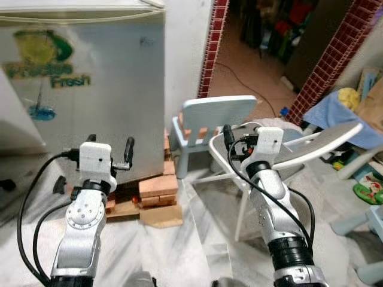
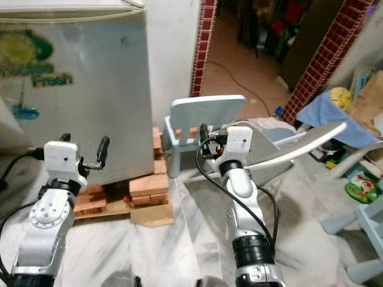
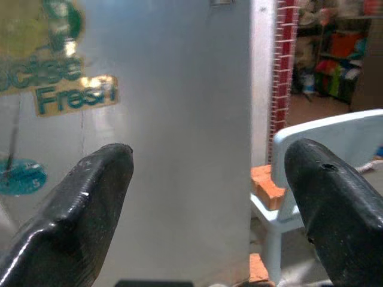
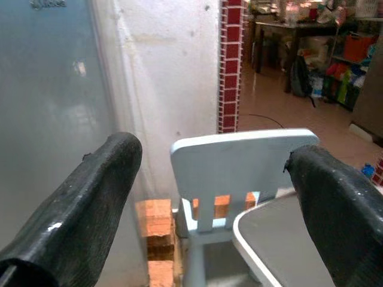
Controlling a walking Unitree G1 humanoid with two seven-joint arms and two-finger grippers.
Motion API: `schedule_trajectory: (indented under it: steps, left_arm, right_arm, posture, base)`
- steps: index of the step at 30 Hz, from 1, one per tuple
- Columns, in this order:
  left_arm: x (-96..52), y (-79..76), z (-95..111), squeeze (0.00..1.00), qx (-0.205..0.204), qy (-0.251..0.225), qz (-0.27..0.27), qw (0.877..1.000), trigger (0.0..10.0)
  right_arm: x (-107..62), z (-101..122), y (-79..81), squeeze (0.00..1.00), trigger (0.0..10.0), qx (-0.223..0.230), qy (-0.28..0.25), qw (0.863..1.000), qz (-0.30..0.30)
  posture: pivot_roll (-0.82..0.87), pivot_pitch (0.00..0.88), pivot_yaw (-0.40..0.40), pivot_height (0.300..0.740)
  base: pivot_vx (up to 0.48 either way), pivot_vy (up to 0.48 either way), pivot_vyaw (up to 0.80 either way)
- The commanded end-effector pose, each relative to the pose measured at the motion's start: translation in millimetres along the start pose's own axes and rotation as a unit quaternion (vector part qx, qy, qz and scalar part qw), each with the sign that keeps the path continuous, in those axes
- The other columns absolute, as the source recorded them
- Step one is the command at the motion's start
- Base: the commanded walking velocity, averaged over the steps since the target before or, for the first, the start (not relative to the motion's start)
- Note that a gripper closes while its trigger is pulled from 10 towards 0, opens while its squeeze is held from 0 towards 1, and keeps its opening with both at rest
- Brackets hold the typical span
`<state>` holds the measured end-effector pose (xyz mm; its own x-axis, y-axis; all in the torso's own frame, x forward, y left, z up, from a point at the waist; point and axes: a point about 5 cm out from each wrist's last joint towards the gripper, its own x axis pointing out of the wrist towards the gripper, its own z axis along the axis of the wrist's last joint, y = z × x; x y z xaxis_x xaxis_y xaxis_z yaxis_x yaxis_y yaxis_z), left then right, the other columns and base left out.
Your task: Restocking fridge
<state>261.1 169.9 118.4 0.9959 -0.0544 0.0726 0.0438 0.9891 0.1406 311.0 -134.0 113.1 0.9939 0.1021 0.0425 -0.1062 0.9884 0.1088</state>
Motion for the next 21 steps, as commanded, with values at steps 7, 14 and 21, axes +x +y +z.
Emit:
schedule_trajectory:
  steps: [7,14,21]
  left_arm:
    - [-7.0,-5.9,-5,0.0,-0.017,0.018,-0.006,1.0,10.0]
    - [-8.8,-5.2,-8,0.0,-0.019,0.023,-0.006,1.0,10.0]
    - [-12.3,-5.1,-8,0.0,-0.021,0.028,-0.008,0.999,10.0]
  right_arm:
    - [-9.6,-8,-12.5,0.0,10.0,-0.001,0.018,1.0,-0.02]
    - [-11.7,-11,-16.8,0.0,10.0,0.001,0.025,0.999,-0.021]
    - [-14.1,-12,-18.9,0.0,10.0,0.001,0.029,0.999,-0.017]
  posture:
    - [0.13,0.004,-0.066,0.74]
    - [0.13,0.002,-0.072,0.74]
    - [0.14,0.001,-0.08,0.74]
  base:
    - [0.0,0.48,-0.65]
    - [0.0,0.48,-0.75]
    - [0.0,0.48,-0.13]
